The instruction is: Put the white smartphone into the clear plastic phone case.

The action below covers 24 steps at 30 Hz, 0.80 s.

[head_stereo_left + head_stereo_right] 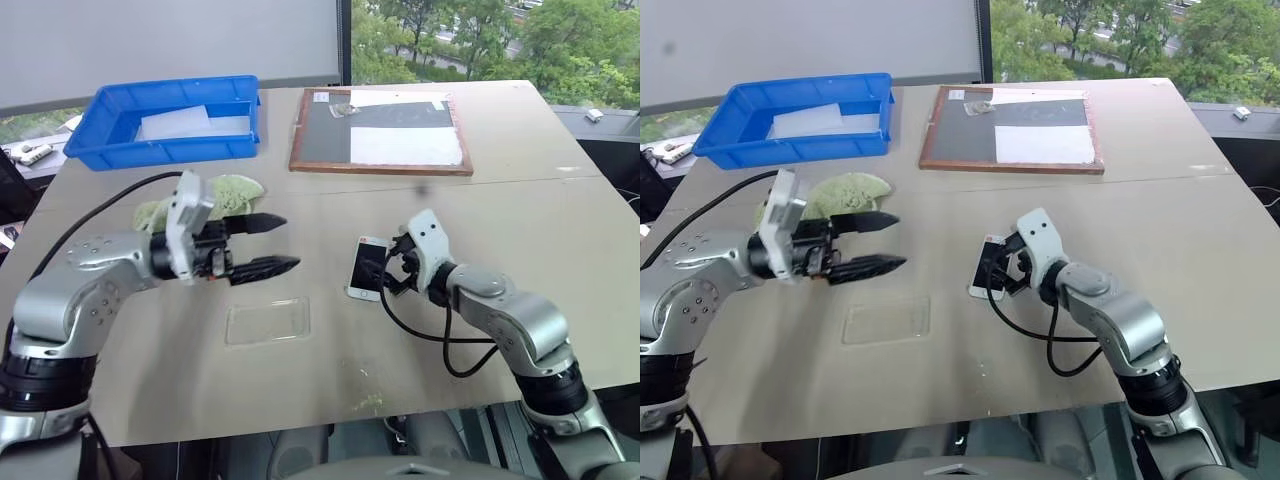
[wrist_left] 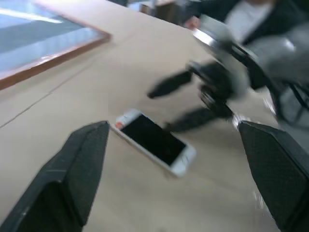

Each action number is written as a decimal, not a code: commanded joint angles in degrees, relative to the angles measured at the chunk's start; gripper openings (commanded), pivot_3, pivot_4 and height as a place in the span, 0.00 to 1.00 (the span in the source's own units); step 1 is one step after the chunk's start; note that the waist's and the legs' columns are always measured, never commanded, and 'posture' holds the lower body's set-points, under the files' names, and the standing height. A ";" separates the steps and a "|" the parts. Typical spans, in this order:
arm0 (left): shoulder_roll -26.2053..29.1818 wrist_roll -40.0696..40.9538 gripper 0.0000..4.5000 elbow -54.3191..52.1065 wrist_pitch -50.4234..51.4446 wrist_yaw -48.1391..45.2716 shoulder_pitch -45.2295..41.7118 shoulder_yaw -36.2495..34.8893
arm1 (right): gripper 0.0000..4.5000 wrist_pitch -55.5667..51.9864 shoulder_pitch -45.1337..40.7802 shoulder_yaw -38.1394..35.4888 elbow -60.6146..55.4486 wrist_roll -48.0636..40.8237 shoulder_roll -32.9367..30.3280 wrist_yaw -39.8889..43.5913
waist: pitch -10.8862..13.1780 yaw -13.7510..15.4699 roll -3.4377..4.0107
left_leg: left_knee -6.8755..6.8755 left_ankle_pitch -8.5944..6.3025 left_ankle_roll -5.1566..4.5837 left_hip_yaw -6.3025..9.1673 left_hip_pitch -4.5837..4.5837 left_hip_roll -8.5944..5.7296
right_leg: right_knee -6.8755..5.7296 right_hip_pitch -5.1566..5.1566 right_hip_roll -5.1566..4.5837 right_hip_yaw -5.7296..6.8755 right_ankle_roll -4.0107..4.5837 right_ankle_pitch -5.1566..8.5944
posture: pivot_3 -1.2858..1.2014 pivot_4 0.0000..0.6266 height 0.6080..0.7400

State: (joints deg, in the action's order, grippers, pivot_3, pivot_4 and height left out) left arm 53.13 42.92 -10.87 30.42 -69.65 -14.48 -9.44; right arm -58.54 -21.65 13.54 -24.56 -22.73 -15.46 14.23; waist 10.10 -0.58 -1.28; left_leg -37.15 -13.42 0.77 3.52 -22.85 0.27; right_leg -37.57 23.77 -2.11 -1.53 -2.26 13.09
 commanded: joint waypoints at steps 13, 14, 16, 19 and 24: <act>-4.72 -8.54 0.99 7.43 -15.77 -5.97 4.30 -1.13 | 1.00 -16.49 0.06 -6.61 -3.30 -1.69 9.12 -5.93 | 0.06 -1.29 0.07 | 0.02 0.00 -0.01 0.04 0.02 0.18 | -0.17 0.09 0.18 0.03 -0.23 0.11 | 0.52 0.24 1.00; -5.26 -8.91 0.99 8.41 -16.15 -6.20 3.79 -0.77 | 1.00 -17.58 -0.57 -7.05 -2.44 -1.32 10.57 -6.76 | 0.06 -1.34 0.07 | 0.02 0.00 -0.01 0.04 0.02 0.18 | -0.18 0.09 0.18 0.03 -0.23 0.11 | 0.52 0.24 1.00; -6.71 -9.66 0.99 8.13 -16.37 -5.56 3.76 0.24 | 1.00 -19.31 -0.52 -8.28 -2.00 -1.22 11.83 -7.31 | 0.05 -1.47 0.07 | 0.02 0.00 -0.01 0.02 0.03 0.18 | -0.18 0.09 0.18 0.02 -0.26 0.09 | 0.52 0.24 1.00; -8.49 -10.68 0.99 8.96 -16.75 -5.69 2.76 1.85 | 1.00 -20.96 -1.42 -8.71 0.01 -0.74 14.10 -8.12 | 0.05 -1.69 0.07 | 0.03 0.00 -0.01 0.01 0.04 0.18 | -0.17 0.08 0.19 0.00 -0.43 -0.02 | 0.52 0.24 1.00; -10.05 -12.45 0.99 13.91 -17.98 -7.09 -1.56 3.75 | 1.00 -25.48 -5.93 -4.50 5.52 2.04 14.89 -9.97 | 0.01 -2.09 0.01 | 0.01 0.00 -0.01 0.00 0.17 0.24 | -0.27 0.07 0.26 -0.01 -0.42 -0.01 | 0.52 0.24 1.00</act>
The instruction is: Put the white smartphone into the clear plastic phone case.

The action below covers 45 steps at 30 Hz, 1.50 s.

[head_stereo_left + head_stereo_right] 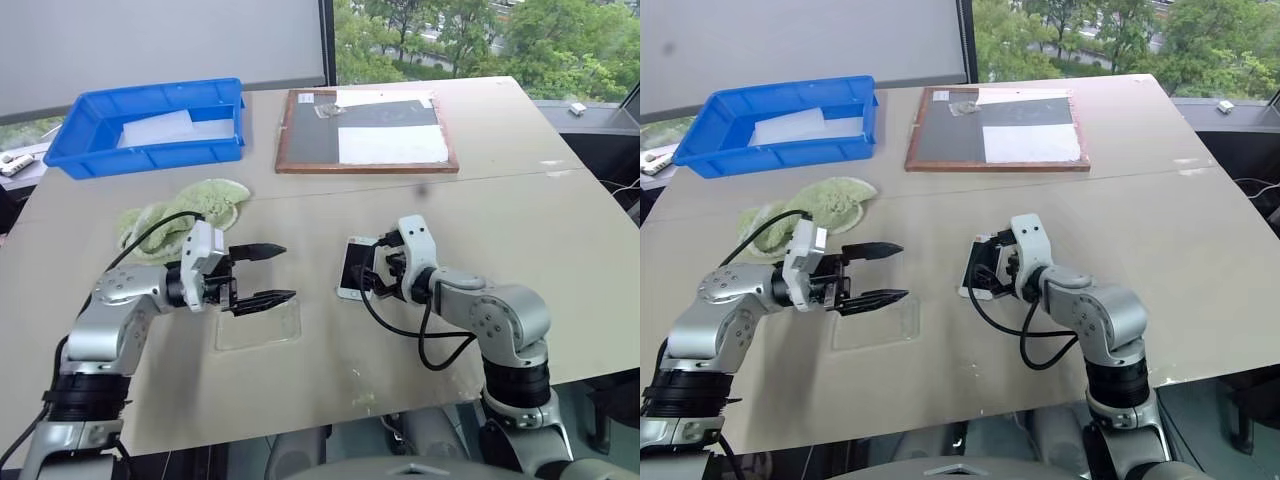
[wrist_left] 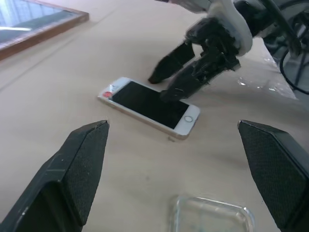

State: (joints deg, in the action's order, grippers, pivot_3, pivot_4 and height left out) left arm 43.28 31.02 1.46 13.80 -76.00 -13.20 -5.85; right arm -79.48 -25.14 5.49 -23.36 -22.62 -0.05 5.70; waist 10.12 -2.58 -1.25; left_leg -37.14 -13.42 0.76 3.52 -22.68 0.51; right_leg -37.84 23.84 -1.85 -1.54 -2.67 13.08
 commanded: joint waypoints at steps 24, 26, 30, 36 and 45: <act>1.45 -3.12 0.99 9.92 -5.77 -2.71 -3.23 -3.19 | 1.00 0.94 -25.08 -9.04 42.41 4.42 19.21 -10.68 | -1.83 -2.72 -0.32 | 0.84 -0.20 0.33 0.10 1.84 0.82 | 1.25 -1.32 -0.83 0.47 0.46 0.00 | 0.52 0.24 1.00; 1.66 -2.93 0.99 8.67 -5.14 -2.13 -2.71 -3.65 | 1.00 2.79 -26.03 -11.71 43.20 2.13 18.87 -10.69 | -1.87 -2.84 -0.24 | 0.85 -0.21 0.33 0.09 1.81 0.80 | 1.36 -1.32 -1.17 0.77 0.46 0.00 | 0.52 0.24 1.00; 1.38 -2.96 0.99 7.58 -4.44 -0.85 -2.37 -4.15 | 1.00 7.38 -26.46 -2.94 40.93 1.37 13.65 -4.78 | -1.80 -3.30 -0.10 | 0.91 -0.21 0.32 0.16 1.72 0.81 | 1.73 -1.14 -1.33 1.06 0.46 0.00 | 0.52 0.24 1.00; -1.08 -3.57 0.99 7.62 -4.26 2.81 -2.59 -3.94 | 1.00 26.34 -18.58 14.13 28.19 6.42 -1.27 12.67 | -1.46 -3.06 0.04 | 0.87 0.02 -0.01 0.05 0.53 0.62 | 1.82 0.49 -1.21 1.65 0.40 -1.42 | 0.52 0.24 1.00; -2.74 -3.36 0.99 6.57 -3.76 6.00 -2.17 -4.14 | 1.00 25.95 -15.68 18.31 18.35 8.32 -13.03 21.45 | -1.09 -1.44 0.27 | 0.97 -0.18 -0.16 -0.40 -1.27 0.10 | 1.98 2.09 -1.38 1.73 0.50 -1.70 | 0.52 0.24 1.00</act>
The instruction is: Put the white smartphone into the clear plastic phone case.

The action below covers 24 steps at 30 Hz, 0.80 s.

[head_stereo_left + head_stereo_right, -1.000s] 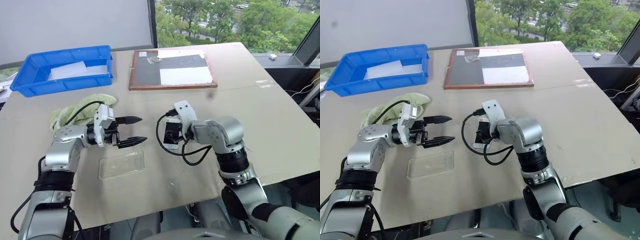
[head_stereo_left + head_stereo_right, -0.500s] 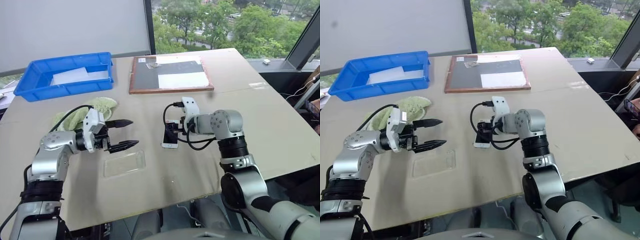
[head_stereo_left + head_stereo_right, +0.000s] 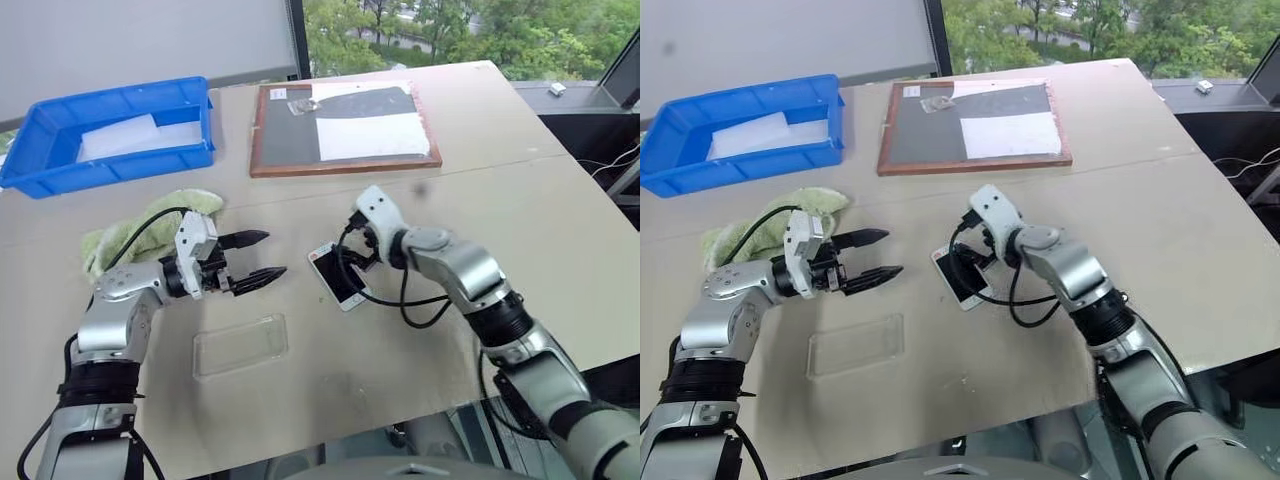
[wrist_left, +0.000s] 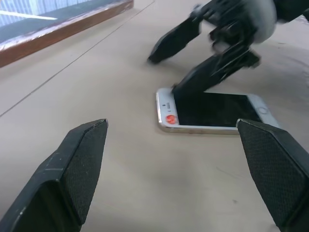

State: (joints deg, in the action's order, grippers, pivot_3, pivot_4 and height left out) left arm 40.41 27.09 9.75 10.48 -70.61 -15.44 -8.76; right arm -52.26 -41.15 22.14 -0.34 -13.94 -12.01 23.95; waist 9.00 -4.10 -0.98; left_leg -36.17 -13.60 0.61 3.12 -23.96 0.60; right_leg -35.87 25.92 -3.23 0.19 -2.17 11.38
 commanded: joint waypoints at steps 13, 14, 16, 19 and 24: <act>1.14 0.84 0.99 -5.15 -0.37 0.24 4.12 -1.53 | 1.00 -14.52 2.84 0.07 -9.40 -4.66 0.29 2.97 | 0.24 0.85 0.03 | -0.28 -0.21 -0.35 0.26 0.23 0.01 | -0.28 -0.30 0.09 0.18 -0.02 0.01 | 0.52 0.24 1.00; 1.16 0.82 0.99 -5.61 -0.11 0.39 4.08 -1.38 | 1.00 -14.62 3.02 1.19 -9.12 -3.63 0.25 2.03 | 0.24 0.91 0.03 | -0.29 -0.21 -0.35 0.26 0.23 0.00 | -0.28 -0.30 0.09 0.18 -0.02 0.01 | 0.52 0.24 1.00; 1.17 0.81 0.99 -6.29 0.30 0.67 4.01 -1.17 | 1.00 -14.91 3.31 2.25 -8.93 -2.49 0.38 0.89 | 0.23 1.02 0.01 | -0.29 -0.21 -0.35 0.26 0.28 0.00 | -0.31 -0.33 0.09 0.17 -0.02 0.02 | 0.52 0.24 1.00; 1.46 0.96 0.99 -8.68 1.83 1.42 4.09 -0.98 | 1.00 -16.02 3.63 4.77 -8.10 0.20 0.83 -1.97 | 0.22 0.99 0.00 | -0.37 -0.21 -0.35 0.24 0.34 0.00 | -0.46 -0.35 0.10 0.14 -0.01 0.02 | 0.52 0.24 1.00; 1.73 0.78 0.99 -9.51 2.77 1.67 4.25 -1.20 | 1.00 -19.00 4.57 6.30 -8.88 -0.49 2.28 -1.84 | 0.21 1.21 -0.01 | -0.65 -0.21 -0.35 0.25 0.46 0.00 | -0.85 -0.39 0.11 0.12 -0.02 0.04 | 0.52 0.24 1.00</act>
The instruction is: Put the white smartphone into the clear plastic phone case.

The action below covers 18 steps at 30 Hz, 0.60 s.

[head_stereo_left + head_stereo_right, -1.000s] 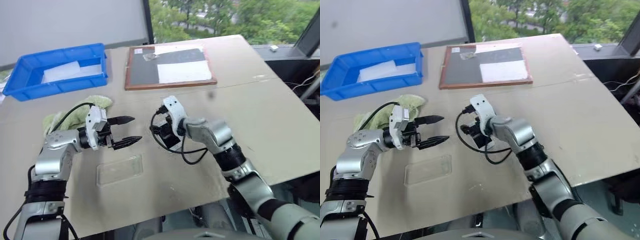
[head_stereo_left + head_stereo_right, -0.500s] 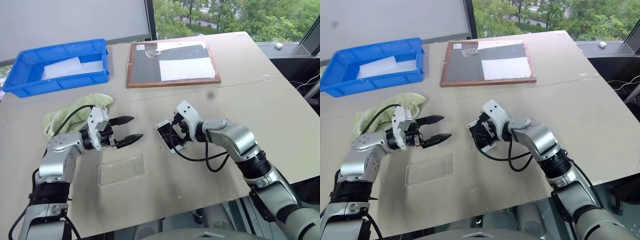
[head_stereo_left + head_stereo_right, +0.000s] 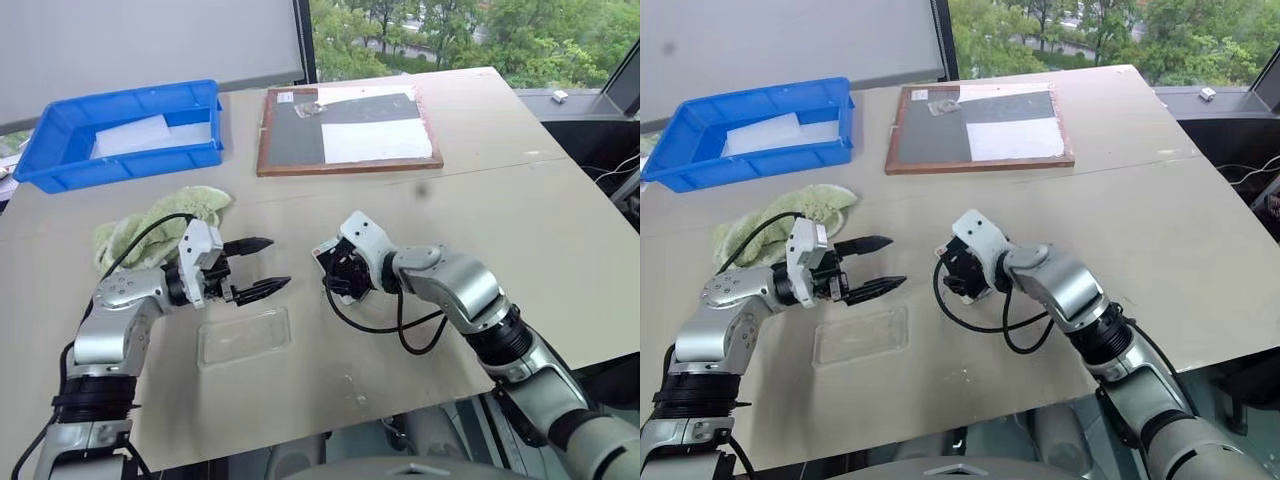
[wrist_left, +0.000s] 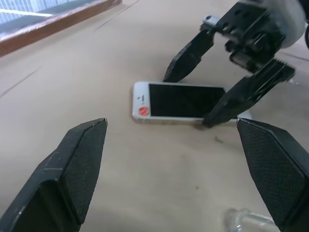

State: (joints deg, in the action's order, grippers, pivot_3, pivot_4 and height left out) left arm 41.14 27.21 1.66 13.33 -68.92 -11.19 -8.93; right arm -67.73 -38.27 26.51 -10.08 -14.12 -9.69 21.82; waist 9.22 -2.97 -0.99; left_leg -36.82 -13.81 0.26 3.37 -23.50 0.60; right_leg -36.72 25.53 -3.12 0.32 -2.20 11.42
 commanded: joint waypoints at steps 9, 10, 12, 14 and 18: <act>0.63 -0.24 1.00 2.04 -3.37 -1.33 0.01 -0.86 | 0.66 3.42 2.16 11.82 2.92 5.54 -9.67 5.15 | -0.04 0.74 -0.01 | 0.04 -0.01 -0.01 0.00 0.86 -0.01 | 0.10 -0.86 0.00 -0.01 -0.22 0.20 | 0.52 0.24 1.00; 0.61 -0.28 1.00 2.24 -3.78 -1.41 0.35 -1.03 | 0.66 4.25 2.61 11.06 2.17 5.67 -11.18 5.77 | -0.04 0.99 -0.01 | 0.03 -0.01 -0.01 0.02 0.87 -0.02 | 0.11 -0.89 0.00 -0.01 -0.23 0.20 | 0.52 0.24 1.00; 0.52 -0.23 1.00 2.17 -4.29 -1.26 1.09 -1.32 | 0.66 7.35 3.69 8.85 0.43 5.64 -14.33 7.42 | -0.04 1.47 0.00 | 0.00 -0.01 -0.01 0.06 0.87 -0.08 | 0.12 -0.94 -0.04 -0.01 -0.22 0.20 | 0.52 0.24 1.00; 0.38 0.25 1.00 0.94 -4.05 -0.91 1.99 -1.39 | 0.66 10.92 4.84 5.80 -1.86 5.23 -18.31 9.83 | -0.04 2.14 0.00 | -0.01 -0.01 -0.01 0.06 0.84 -0.16 | 0.16 -0.95 -0.11 -0.01 -0.23 0.19 | 0.52 0.24 1.00; 0.21 0.35 1.00 -0.10 -4.29 -0.87 2.39 -0.76 | 0.65 21.50 7.44 0.34 -4.91 4.45 -29.65 18.99 | 0.05 3.26 0.07 | -0.15 -0.01 -0.01 0.21 0.63 -0.39 | 0.33 -1.06 -0.26 -0.04 -0.34 0.25 | 0.52 0.24 1.00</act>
State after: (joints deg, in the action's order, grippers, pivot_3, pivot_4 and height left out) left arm 41.05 27.03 3.77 9.84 -69.73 -8.30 -8.93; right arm -50.30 -32.61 29.48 -16.20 -11.13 -34.82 37.06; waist 9.27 0.29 -0.91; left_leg -37.02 -13.82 0.25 3.57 -22.89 0.18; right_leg -36.31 24.43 -3.41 0.28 -2.54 11.69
